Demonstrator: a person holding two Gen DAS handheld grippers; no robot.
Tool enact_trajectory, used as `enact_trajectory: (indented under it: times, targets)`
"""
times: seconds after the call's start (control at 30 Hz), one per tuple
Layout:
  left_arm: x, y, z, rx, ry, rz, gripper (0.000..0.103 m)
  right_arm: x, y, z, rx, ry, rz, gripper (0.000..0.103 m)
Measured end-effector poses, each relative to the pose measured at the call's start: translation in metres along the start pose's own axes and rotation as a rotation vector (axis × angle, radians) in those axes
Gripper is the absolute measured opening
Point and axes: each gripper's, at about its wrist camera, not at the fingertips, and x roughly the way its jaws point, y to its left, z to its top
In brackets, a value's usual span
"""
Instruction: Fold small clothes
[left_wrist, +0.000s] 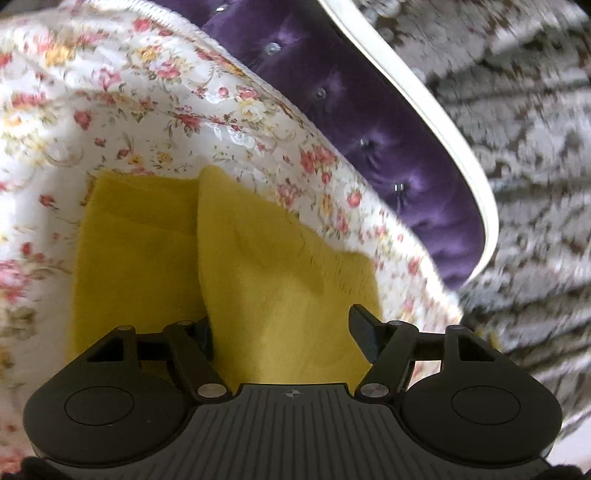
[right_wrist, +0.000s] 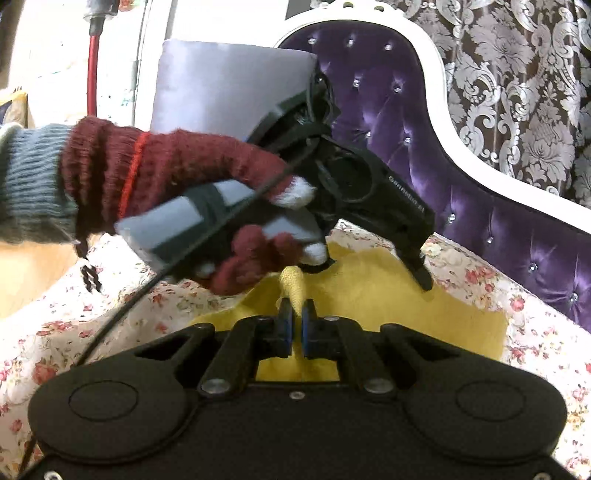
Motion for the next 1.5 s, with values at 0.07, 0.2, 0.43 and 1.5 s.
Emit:
enact_trajectory:
  times: [0.07, 0.2, 0.43, 1.5]
  targets:
    - [0.001, 0.000, 0.002, -0.006, -0.051, -0.033, 0.046, 0.001, 0.000, -0.001, 0.000, 0.006, 0.000, 0.009]
    - [-0.012, -0.026, 0.000, 0.195, -0.081, 0.049, 0.011, -0.007, 0.011, -0.003, -0.011, -0.003, -0.015, 0.009]
    - [-0.056, -0.028, -0.011, 0.364, -0.092, 0.132, 0.011, -0.009, 0.047, 0.003, -0.034, -0.005, 0.031, 0.010]
    - [-0.037, -0.023, -0.050, 0.599, -0.200, 0.590, 0.086, 0.060, -0.128, -0.018, 0.528, 0.105, -0.089, 0.101]
